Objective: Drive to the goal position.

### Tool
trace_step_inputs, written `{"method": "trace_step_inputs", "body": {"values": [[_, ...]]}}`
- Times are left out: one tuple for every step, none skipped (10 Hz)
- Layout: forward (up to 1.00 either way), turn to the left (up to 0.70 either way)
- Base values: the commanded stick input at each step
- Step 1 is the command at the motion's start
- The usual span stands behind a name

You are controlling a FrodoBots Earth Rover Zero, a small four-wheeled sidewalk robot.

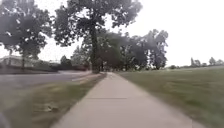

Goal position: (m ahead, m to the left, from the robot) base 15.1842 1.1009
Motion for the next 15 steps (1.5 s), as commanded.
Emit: {"method": "trace_step_inputs", "body": {"values": [[1.00,0.00],[1.00,0.00],[1.00,0.00],[1.00,0.00],[1.00,0.00],[1.00,0.00],[1.00,0.00],[1.00,0.00],[1.00,0.00],[1.00,-0.02],[1.00,-0.24],[1.00,-0.27],[1.00,-0.08],[1.00,0.00],[1.00,0.00]]}}
